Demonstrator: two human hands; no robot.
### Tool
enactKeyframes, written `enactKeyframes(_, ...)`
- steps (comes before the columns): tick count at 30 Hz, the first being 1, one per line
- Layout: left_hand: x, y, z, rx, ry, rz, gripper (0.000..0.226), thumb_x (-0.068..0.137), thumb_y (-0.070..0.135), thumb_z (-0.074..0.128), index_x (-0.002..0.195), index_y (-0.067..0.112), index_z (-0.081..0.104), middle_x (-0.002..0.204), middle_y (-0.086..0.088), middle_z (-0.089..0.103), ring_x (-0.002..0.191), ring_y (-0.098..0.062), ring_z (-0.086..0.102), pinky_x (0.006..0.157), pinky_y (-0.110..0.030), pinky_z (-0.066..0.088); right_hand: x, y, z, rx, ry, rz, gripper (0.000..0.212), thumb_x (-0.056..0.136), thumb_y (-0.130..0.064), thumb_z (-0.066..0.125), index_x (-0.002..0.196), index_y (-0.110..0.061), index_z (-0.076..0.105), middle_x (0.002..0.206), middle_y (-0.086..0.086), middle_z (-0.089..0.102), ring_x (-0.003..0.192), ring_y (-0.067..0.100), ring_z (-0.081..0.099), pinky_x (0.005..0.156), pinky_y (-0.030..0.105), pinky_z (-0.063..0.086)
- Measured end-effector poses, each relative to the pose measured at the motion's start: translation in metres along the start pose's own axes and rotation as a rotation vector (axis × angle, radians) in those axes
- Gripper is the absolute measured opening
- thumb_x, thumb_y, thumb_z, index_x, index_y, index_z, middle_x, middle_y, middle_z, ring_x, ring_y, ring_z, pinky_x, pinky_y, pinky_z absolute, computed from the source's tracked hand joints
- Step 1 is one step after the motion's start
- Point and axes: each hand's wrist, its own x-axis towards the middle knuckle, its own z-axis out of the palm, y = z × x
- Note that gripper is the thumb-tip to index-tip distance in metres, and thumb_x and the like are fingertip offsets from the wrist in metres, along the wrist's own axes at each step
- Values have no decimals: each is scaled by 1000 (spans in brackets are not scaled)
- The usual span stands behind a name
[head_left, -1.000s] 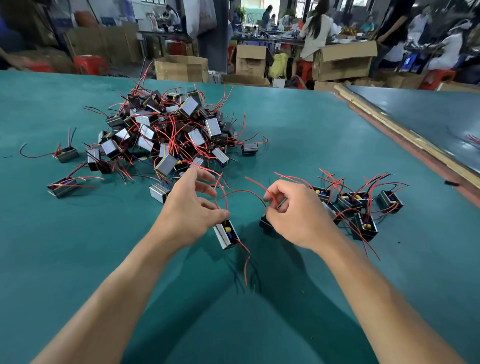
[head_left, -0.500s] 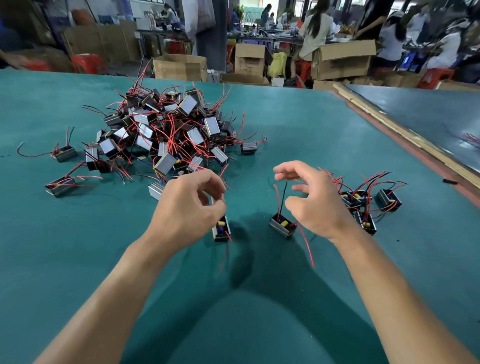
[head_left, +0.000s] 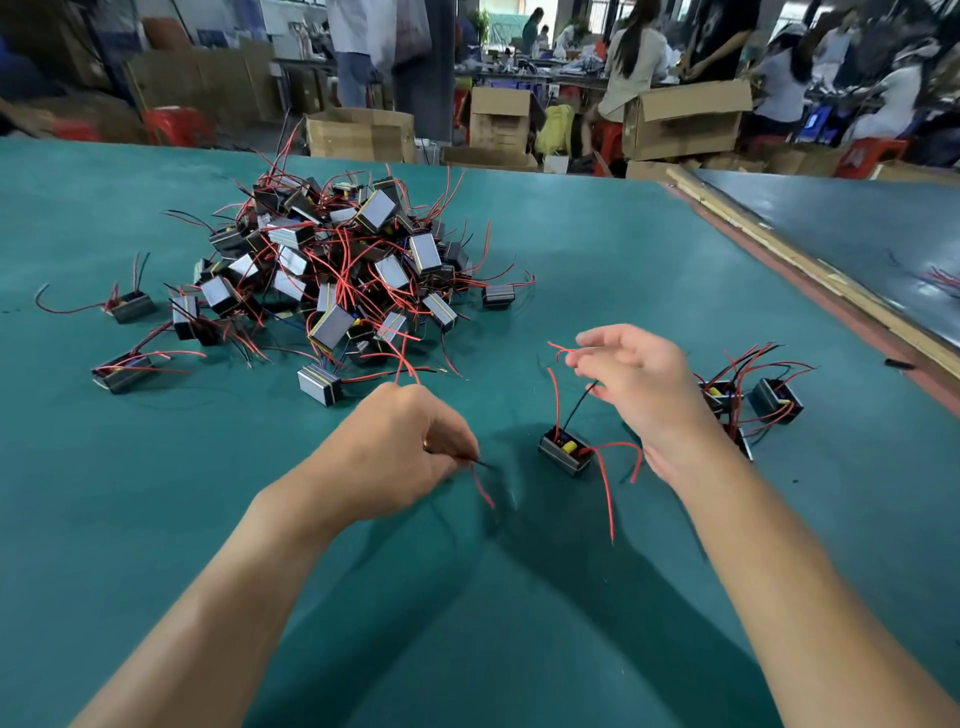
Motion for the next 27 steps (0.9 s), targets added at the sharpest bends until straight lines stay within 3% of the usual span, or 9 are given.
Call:
enactKeyframes(2,1,-1,0,3,44,-28,16,77,6,76,78,21,79,62,15,71,59,5,63,59,-4,39,3,5,0,-26,69,-68,22,88,-3,65,85,-25,66,88,1,73,82,9,65,87,32,55)
enactKeyframes(4,2,-2,0,-11,99,-64,11,78,11,78,74,22,77,60,14,70,55,2,63,58,-12,44,1,6,0,-29,98,-157,27,86,1,65,80,-25,67,81,-4,72,74,3,64,72,14,50)
enactKeyframes(6,2,-3,3,-3,177,-108,6,78,18,80,75,22,76,60,12,70,54,-1,62,57,-16,47,0,6,1,-75,99,-213,33,83,6,63,76,-26,67,78,-10,71,70,-3,63,68,7,45)
enactKeyframes(10,5,-6,8,25,309,-178,10,77,21,79,77,26,70,63,15,66,57,0,57,59,-20,45,-3,8,5,-264,111,-260,39,80,10,54,78,-27,66,85,-18,68,87,-1,64,84,14,45)
enactKeyframes(13,7,-9,9,35,348,-193,19,77,18,75,71,26,60,63,14,65,57,-7,55,58,-26,44,-4,7,5,-324,159,-268,39,80,8,53,83,-29,65,90,-15,66,86,-9,60,82,12,45)
enactKeyframes(16,8,-12,11,50,335,-191,22,80,14,70,71,26,54,67,13,64,53,-12,52,54,-26,39,-1,10,3,-372,196,-202,30,83,1,58,93,-27,61,102,-1,66,92,11,62,88,32,51)
enactKeyframes(20,8,-12,13,66,280,-178,23,84,12,66,75,31,57,73,15,65,47,-3,50,52,-23,36,1,11,-1,-229,203,-77,24,87,3,57,94,-20,60,84,-5,67,77,21,70,86,45,57)
enactKeyframes(23,7,-11,14,93,284,-170,26,84,6,63,78,31,66,61,18,58,50,-4,49,55,-24,36,1,10,-1,-22,168,-12,21,89,6,58,94,-15,61,74,-1,70,62,13,71,72,36,62)
enactKeyframes(27,6,-13,12,151,317,-164,26,82,1,61,86,24,72,98,4,57,63,-18,47,71,-35,46,-2,7,2,180,72,71,16,88,8,63,96,-6,62,72,7,72,60,11,70,58,21,58)
